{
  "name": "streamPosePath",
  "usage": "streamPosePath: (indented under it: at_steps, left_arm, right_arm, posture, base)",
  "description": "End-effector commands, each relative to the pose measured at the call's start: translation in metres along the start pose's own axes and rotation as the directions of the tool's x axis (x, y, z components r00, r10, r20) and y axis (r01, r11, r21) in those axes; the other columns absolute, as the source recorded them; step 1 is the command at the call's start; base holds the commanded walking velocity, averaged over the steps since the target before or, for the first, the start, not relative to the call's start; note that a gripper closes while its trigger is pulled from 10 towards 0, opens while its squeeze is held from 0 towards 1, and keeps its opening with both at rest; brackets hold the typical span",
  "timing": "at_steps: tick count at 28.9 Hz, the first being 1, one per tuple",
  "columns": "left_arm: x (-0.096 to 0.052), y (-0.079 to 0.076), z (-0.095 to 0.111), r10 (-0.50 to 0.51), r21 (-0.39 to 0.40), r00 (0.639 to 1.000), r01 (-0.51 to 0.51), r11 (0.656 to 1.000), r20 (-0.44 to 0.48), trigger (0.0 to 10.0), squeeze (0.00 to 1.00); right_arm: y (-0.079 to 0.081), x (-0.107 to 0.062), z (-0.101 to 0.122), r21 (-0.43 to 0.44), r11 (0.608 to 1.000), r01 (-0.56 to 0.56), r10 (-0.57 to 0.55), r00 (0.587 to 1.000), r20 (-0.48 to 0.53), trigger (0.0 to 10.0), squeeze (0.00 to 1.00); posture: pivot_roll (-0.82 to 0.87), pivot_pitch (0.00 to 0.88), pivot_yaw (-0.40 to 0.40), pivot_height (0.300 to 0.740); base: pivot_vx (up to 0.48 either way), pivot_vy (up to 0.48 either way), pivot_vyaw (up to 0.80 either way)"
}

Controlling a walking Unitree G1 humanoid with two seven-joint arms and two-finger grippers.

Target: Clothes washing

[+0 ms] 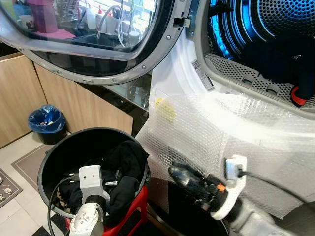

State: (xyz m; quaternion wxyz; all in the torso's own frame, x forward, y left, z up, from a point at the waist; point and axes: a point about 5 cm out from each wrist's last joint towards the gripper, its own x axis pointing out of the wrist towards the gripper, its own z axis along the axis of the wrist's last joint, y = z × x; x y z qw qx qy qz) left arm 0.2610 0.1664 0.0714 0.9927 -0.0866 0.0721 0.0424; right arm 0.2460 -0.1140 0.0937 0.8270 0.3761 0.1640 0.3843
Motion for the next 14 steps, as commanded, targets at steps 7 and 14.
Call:
streamPosePath:
  at_steps: [7, 14]
  left_arm:
    - [-0.003, 0.006, -0.015, -0.014, 0.039, 0.996, 0.017, 0.999, -0.084, 10.0, 0.00]
    - [0.000, 0.020, -0.001, -0.023, 0.092, 0.998, 0.029, 0.995, -0.061, 10.0, 0.00]
  right_arm:
    - [-0.121, -0.061, -0.049, 0.020, 0.507, 0.862, -0.861, 0.508, -0.031, 10.0, 0.00]
    - [-0.140, -0.098, -0.075, 0.059, 0.194, 0.979, -0.978, 0.198, -0.060, 10.0, 0.00]
  posture:
    - [0.08, 0.018, -0.137, 0.740]
    - [0.10, 0.000, -0.060, 0.740]
  base:
    - [0.000, 0.000, 0.00]
    - [0.000, 0.000, 0.00]
